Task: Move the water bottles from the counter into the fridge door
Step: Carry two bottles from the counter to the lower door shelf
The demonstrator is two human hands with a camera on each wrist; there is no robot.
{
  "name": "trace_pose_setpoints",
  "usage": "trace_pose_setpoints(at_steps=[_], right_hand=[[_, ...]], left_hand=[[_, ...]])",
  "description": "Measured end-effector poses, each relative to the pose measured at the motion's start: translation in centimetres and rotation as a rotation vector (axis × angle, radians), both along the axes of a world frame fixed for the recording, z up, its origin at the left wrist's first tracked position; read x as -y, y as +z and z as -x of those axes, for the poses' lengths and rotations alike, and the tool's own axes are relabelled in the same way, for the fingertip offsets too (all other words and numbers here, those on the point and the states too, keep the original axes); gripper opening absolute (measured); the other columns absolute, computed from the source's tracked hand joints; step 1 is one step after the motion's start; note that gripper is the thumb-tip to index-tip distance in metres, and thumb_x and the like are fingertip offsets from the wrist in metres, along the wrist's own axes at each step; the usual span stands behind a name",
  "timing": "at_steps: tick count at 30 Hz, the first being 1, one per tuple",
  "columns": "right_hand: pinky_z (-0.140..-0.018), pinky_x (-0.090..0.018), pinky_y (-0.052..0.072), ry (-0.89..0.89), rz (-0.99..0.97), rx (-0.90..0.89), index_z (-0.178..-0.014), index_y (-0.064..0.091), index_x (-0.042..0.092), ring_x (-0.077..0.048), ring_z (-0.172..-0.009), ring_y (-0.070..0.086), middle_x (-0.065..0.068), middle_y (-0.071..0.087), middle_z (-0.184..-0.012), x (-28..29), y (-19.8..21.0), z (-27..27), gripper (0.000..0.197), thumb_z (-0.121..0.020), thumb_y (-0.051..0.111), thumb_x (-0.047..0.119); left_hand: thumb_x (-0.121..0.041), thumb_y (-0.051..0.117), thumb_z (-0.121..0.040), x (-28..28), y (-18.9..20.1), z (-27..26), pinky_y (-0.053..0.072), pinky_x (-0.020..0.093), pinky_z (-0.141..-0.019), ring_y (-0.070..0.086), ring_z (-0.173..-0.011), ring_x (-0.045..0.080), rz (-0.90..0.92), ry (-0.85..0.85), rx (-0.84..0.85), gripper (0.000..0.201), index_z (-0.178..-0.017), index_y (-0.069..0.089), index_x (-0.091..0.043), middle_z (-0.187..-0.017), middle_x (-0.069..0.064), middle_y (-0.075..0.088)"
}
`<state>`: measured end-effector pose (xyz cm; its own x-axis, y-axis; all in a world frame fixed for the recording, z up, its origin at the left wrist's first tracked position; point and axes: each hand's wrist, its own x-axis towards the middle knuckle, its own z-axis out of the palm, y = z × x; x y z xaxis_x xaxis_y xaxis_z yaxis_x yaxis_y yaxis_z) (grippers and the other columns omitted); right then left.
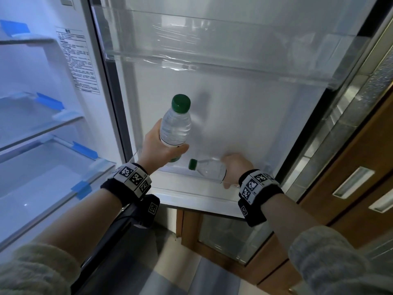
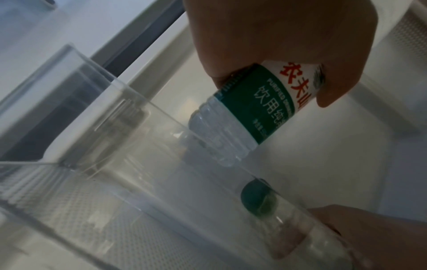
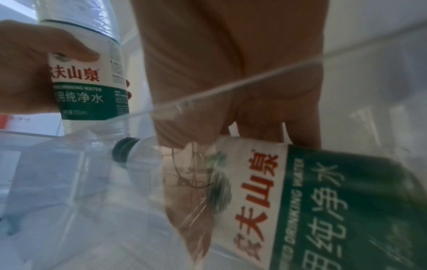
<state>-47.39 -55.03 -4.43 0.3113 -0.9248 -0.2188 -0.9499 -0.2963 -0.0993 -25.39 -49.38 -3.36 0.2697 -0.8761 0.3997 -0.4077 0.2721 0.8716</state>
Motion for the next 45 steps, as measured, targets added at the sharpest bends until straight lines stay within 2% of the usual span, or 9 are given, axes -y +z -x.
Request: trace_pose_setpoints(at_steps=[12,16,19,23,26,29,33,37,45], right_hand=[[-0.082,-0.032,0.053,0.032,-0.033,-0.156,-0.116,0.063,0.010,-0.026,-0.105,0.064,-0.006,0.065,-0.117,1.0,-0.9,-0.1,0.059,-0.065,0.089,0.028],[-0.070,-0.028,0.048,0.033,0.133,-0.179,-0.097,0.064,0.014,-0.023,-0.092,0.064,-0.003,0.066,-0.100,0.5,-0.4,-0.5,0.037,-0.073,0.081,0.037],[-0.067,-0.028,0.046,0.018,0.234,0.210,-0.086,0.063,0.017,-0.020,-0.078,0.063,0.001,0.065,-0.082,0.5,-0.2,-0.9,0.030,-0.088,0.060,0.047],[-0.074,-0.031,0.052,0.035,0.024,0.919,-0.093,0.063,0.012,-0.022,-0.075,0.066,-0.008,0.070,-0.084,0.2,-0.1,-2.4,0.038,-0.103,0.037,0.038],[-0.056,-0.024,0.050,-0.093,-0.166,1.298,-0.095,0.061,0.012,-0.017,-0.056,0.063,-0.007,0.069,-0.071,-0.2,-0.1,-3.0,0.046,-0.105,0.026,0.040],[-0.046,-0.023,0.044,-0.203,-0.206,1.476,-0.089,0.064,0.012,-0.019,-0.047,0.059,-0.005,0.066,-0.066,-0.2,-0.2,-2.9,0.061,-0.103,0.017,0.050],[-0.044,-0.021,0.041,-0.081,-0.132,1.420,-0.089,0.067,0.010,-0.020,-0.047,0.060,-0.014,0.068,-0.075,-0.3,-0.5,-2.5,0.058,-0.090,0.034,0.057],[-0.047,-0.026,0.045,0.047,-0.097,1.247,-0.088,0.061,0.017,-0.018,-0.049,0.059,-0.009,0.067,-0.070,-0.8,-0.8,-2.6,0.018,-0.093,0.060,0.034],[-0.051,-0.027,0.053,-0.063,-0.052,1.274,-0.078,0.060,0.010,-0.015,-0.045,0.060,-0.008,0.064,-0.060,-0.9,-0.7,-4.0,0.021,-0.093,0.061,0.023]], left_hand=[[-0.032,0.084,-0.054,0.7,-0.5,-0.5,0.057,0.046,-0.075,0.067,-0.082,0.022,0.016,0.001,0.092,0.054,-0.099,0.057,-0.019,-0.088,0.001,0.069],[-0.022,0.087,-0.058,0.8,-0.2,-1.0,0.052,0.032,-0.066,0.063,-0.076,0.014,0.030,-0.029,0.209,0.048,-0.094,0.054,-0.023,-0.084,-0.007,0.064],[-0.021,0.087,-0.058,0.7,0.1,-1.4,0.048,0.027,-0.071,0.058,-0.080,0.012,0.052,-0.059,0.371,0.054,-0.101,0.055,-0.026,-0.091,-0.010,0.061],[-0.023,0.085,-0.057,0.5,0.7,-1.7,0.053,0.038,-0.077,0.058,-0.084,0.019,-0.007,-0.091,0.619,0.059,-0.110,0.059,-0.018,-0.095,-0.003,0.061],[-0.028,0.081,-0.057,0.7,1.0,-1.9,0.054,0.039,-0.080,0.061,-0.089,0.023,-0.148,-0.141,0.756,0.062,-0.113,0.057,-0.023,-0.100,-0.001,0.063],[-0.029,0.081,-0.058,0.9,0.6,-1.9,0.054,0.040,-0.081,0.060,-0.091,0.023,-0.249,-0.161,0.847,0.064,-0.116,0.054,-0.025,-0.102,-0.002,0.063],[-0.030,0.080,-0.058,1.3,0.0,-1.9,0.054,0.040,-0.080,0.059,-0.091,0.022,-0.312,-0.180,0.896,0.060,-0.112,0.053,-0.029,-0.099,-0.004,0.062],[-0.027,0.081,-0.057,1.9,0.0,-2.2,0.054,0.040,-0.080,0.061,-0.089,0.021,-0.389,-0.224,0.861,0.055,-0.106,0.055,-0.028,-0.094,-0.005,0.064],[-0.037,0.085,-0.055,2.8,-0.5,-3.2,0.053,0.040,-0.087,0.063,-0.091,0.016,-0.513,-0.312,0.760,0.065,-0.113,0.054,-0.031,-0.097,-0.009,0.065]])
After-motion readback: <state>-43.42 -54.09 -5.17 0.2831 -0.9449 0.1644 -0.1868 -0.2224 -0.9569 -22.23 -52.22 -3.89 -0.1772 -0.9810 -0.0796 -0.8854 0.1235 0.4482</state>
